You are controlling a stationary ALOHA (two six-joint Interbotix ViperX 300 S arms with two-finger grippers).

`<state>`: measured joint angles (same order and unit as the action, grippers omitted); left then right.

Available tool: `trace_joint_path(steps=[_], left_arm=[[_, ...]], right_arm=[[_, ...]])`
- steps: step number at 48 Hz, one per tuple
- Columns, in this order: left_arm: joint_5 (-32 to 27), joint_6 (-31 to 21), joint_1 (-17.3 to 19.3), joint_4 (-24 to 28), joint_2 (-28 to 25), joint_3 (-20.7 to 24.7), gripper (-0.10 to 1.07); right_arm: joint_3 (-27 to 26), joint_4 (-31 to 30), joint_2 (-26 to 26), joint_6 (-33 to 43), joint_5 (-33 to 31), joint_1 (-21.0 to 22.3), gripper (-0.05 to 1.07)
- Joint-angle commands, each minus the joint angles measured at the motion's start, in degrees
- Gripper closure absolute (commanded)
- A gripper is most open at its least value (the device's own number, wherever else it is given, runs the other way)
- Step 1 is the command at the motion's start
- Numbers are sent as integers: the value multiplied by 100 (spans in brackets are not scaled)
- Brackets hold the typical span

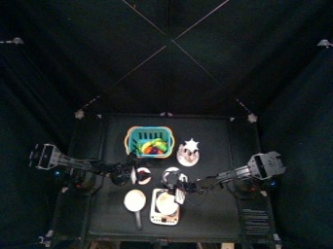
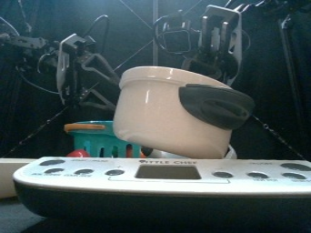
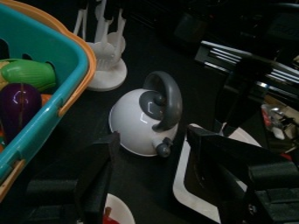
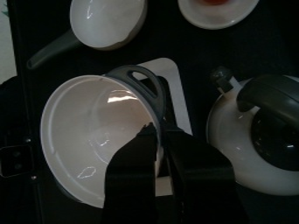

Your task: Place pot onto stove

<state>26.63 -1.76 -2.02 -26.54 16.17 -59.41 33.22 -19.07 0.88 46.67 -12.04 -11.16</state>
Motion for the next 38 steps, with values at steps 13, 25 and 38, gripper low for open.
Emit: trace_joint_path(steps=[13,25,38], left_arm=[[9,18,18,-9,44,53,2],[9,9,18,-9,44,62,2],[9,9,18,-9,44,44,2]], right_arm=[[-114,-53,-62,-9,-79,26,40],[-158,-123,-53,-9,-79,26,31],[-141,-413,-316,-9,-97,-9,31]])
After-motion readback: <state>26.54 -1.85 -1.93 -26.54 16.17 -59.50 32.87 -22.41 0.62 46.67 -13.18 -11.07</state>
